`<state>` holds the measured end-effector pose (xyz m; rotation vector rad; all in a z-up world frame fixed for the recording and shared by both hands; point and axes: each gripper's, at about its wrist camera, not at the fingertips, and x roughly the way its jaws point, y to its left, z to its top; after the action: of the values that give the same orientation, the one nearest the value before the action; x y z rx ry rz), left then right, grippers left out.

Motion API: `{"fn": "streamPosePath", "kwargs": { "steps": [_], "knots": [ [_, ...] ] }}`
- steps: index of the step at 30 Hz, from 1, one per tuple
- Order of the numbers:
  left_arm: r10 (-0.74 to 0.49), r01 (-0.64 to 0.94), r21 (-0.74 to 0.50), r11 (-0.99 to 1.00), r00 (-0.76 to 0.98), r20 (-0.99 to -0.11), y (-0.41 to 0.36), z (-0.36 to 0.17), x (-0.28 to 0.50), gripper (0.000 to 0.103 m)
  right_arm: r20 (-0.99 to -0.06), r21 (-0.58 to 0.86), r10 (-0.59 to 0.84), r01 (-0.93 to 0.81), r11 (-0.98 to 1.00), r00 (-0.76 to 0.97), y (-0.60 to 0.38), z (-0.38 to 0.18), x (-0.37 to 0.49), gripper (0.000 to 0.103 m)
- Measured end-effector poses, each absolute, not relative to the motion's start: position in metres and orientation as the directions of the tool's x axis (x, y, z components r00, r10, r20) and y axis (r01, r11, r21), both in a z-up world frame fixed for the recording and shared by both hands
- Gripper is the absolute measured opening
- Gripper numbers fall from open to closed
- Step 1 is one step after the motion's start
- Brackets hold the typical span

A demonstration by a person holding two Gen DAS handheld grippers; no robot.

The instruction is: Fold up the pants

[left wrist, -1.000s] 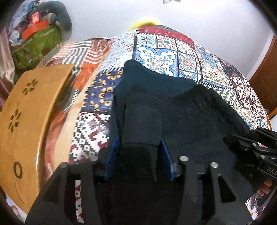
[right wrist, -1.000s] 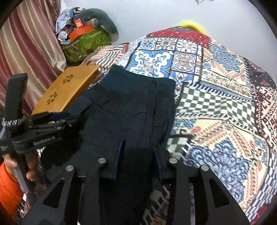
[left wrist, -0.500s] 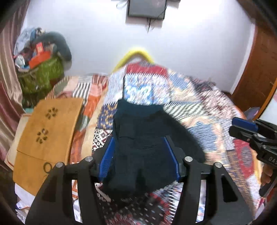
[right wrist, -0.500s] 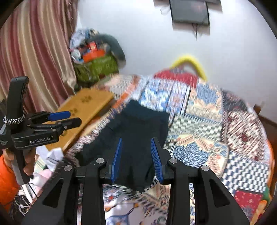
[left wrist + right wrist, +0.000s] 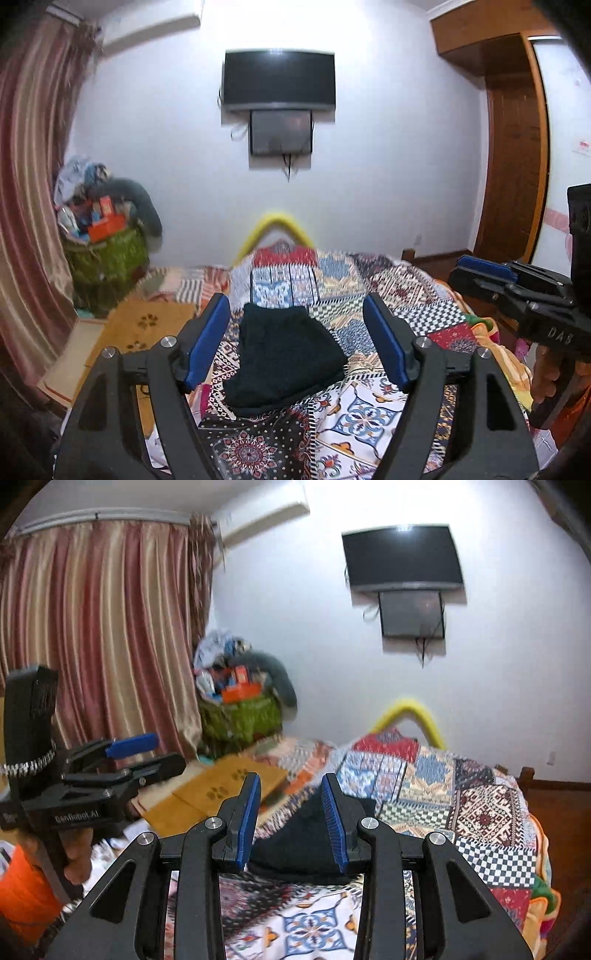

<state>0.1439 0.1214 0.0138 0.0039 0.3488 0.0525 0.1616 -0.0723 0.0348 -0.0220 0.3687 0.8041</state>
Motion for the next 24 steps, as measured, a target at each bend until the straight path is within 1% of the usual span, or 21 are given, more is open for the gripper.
{"fn": "streamPosePath", "kwargs": {
  "steps": [4, 7, 8, 9, 11, 12, 13, 15, 17, 18, 20, 22, 24],
  "knots": [
    [0.085, -0.080, 0.030, 0.996, 0.961, -0.263, 0.107, 0.018, 0.096, 0.075, -0.270, 0.102, 0.702, -0.705, 0.701, 0.659, -0.087, 0.043, 0.125, 0.031],
    [0.082, -0.084, 0.001, 0.996, 0.968, -0.239, 0.102, 0.017, 0.072, 0.079, -0.241, 0.086, 0.695, -0.698, 0.711, 0.678, -0.093, 0.044, 0.103, 0.031],
    [0.087, -0.090, -0.004, 0.996, 0.970, -0.228, 0.100, 0.017, 0.065, 0.084, -0.236, 0.084, 0.695, -0.699, 0.710, 0.679, -0.094, 0.044, 0.098, 0.031],
    [0.098, -0.101, -0.004, 0.995, 0.971, -0.220, 0.099, 0.018, 0.061, 0.094, -0.237, 0.079, 0.695, -0.699, 0.710, 0.679, -0.093, 0.044, 0.094, 0.031],
    [0.110, -0.113, -0.003, 0.994, 0.976, -0.190, 0.097, 0.019, 0.054, 0.102, -0.228, 0.076, 0.690, -0.694, 0.716, 0.687, -0.094, 0.044, 0.088, 0.041],
    [0.110, -0.113, -0.005, 0.994, 0.978, -0.178, 0.096, 0.019, 0.050, 0.103, -0.223, 0.070, 0.679, -0.684, 0.727, 0.699, -0.093, 0.043, 0.086, 0.055],
    [0.111, -0.114, -0.007, 0.993, 0.978, -0.175, 0.096, 0.019, 0.049, 0.103, -0.215, 0.066, 0.671, -0.675, 0.735, 0.710, -0.094, 0.042, 0.085, 0.066],
    [0.109, -0.113, -0.015, 0.993, 0.978, -0.177, 0.096, 0.019, 0.046, 0.103, -0.201, 0.065, 0.660, -0.662, 0.746, 0.724, -0.096, 0.042, 0.082, 0.071],
    [0.114, -0.119, -0.021, 0.993, 0.977, -0.179, 0.097, 0.018, 0.045, 0.103, -0.202, 0.065, 0.652, -0.654, 0.754, 0.731, -0.094, 0.041, 0.083, 0.080],
    [0.116, -0.121, -0.021, 0.992, 0.977, -0.180, 0.097, 0.018, 0.044, 0.103, -0.200, 0.065, 0.646, -0.648, 0.759, 0.736, -0.093, 0.041, 0.083, 0.086],
    [0.111, -0.117, -0.025, 0.993, 0.977, -0.182, 0.097, 0.016, 0.044, 0.103, -0.191, 0.053, 0.634, -0.637, 0.769, 0.749, -0.092, 0.040, 0.082, 0.089],
    [0.106, -0.113, -0.026, 0.993, 0.976, -0.188, 0.098, 0.015, 0.044, 0.103, -0.192, 0.051, 0.629, -0.632, 0.773, 0.754, -0.091, 0.040, 0.083, 0.096],
    [0.112, -0.118, -0.020, 0.993, 0.976, -0.185, 0.095, 0.014, 0.042, 0.103, -0.189, 0.056, 0.628, -0.630, 0.774, 0.755, -0.092, 0.039, 0.081, 0.096]
  ]
}}
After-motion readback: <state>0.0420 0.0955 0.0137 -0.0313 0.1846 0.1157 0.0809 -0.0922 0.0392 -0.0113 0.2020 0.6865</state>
